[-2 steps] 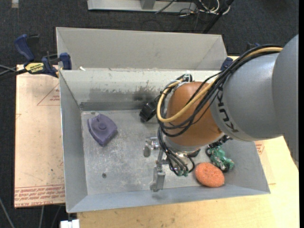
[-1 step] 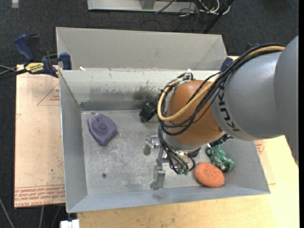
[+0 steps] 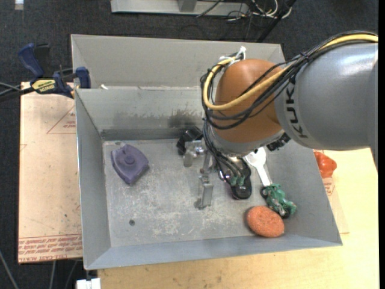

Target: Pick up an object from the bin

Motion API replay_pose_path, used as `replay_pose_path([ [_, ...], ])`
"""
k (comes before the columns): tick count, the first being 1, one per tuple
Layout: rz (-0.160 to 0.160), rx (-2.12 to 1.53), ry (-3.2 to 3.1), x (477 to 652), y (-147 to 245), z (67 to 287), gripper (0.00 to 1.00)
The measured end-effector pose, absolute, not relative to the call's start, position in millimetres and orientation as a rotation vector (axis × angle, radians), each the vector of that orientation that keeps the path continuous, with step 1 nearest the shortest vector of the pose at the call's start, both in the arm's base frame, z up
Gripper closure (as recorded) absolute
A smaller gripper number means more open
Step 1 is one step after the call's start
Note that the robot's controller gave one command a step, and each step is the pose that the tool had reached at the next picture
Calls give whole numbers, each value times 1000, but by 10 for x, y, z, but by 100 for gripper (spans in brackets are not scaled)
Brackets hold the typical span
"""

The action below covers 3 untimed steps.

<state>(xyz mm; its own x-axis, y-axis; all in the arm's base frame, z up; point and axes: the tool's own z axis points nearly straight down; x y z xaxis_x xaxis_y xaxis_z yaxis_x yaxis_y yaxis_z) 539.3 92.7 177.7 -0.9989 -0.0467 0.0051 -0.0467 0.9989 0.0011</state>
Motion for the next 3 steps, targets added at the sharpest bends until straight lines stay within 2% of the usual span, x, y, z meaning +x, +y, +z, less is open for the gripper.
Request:
replay_pose_path([
  [1,-2,1,-3146,5504,1088,2031,0],
  [2,-4,128,-3140,5229,1247,1783,0],
  [3,-3,430,-3111,5210,1410,1585,0],
])
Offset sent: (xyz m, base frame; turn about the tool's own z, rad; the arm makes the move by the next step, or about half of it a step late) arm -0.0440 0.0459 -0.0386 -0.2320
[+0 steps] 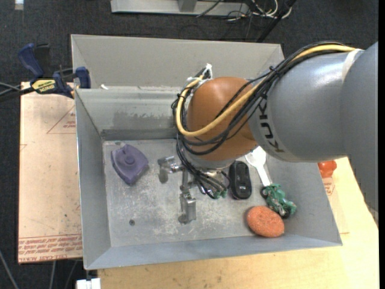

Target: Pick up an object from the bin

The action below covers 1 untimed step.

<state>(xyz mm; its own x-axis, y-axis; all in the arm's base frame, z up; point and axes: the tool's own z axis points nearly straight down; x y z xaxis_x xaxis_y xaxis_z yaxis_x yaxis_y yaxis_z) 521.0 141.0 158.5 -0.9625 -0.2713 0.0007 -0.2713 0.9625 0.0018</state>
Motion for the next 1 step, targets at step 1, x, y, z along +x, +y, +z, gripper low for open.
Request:
replay_pose_path([
  [1,-1,255,-3127,4958,1707,1795,0],
])
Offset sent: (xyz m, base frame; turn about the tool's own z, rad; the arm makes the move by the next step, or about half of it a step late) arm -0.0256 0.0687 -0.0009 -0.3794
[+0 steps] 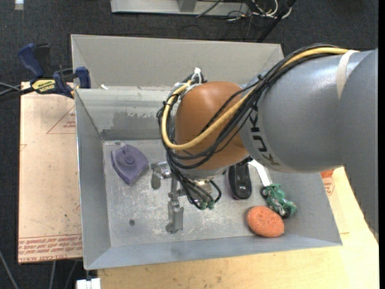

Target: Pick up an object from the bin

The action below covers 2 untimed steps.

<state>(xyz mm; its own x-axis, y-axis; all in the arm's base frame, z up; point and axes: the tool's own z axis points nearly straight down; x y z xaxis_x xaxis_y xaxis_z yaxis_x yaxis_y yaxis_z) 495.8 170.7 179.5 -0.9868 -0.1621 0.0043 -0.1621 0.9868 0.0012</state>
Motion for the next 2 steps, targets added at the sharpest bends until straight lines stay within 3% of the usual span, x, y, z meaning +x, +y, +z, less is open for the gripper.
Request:
replay_pose_path([
  [1,-6,519,-3103,4903,1951,1843,0],
  [2,-6,787,-3041,4933,1533,1720,0],
])
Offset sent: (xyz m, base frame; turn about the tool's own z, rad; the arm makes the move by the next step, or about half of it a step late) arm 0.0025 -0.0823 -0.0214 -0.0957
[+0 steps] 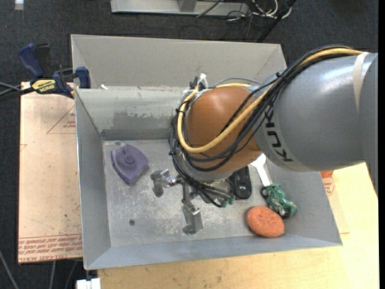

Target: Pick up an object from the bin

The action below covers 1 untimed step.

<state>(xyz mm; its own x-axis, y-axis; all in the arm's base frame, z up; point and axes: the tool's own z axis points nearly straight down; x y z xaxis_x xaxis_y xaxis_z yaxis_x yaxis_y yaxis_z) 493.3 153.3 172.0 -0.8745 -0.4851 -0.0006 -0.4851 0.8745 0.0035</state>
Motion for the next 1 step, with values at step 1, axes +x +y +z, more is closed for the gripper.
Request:
replay_pose_path([
  [1,-4,499,-3104,5099,1371,1550,0],
])
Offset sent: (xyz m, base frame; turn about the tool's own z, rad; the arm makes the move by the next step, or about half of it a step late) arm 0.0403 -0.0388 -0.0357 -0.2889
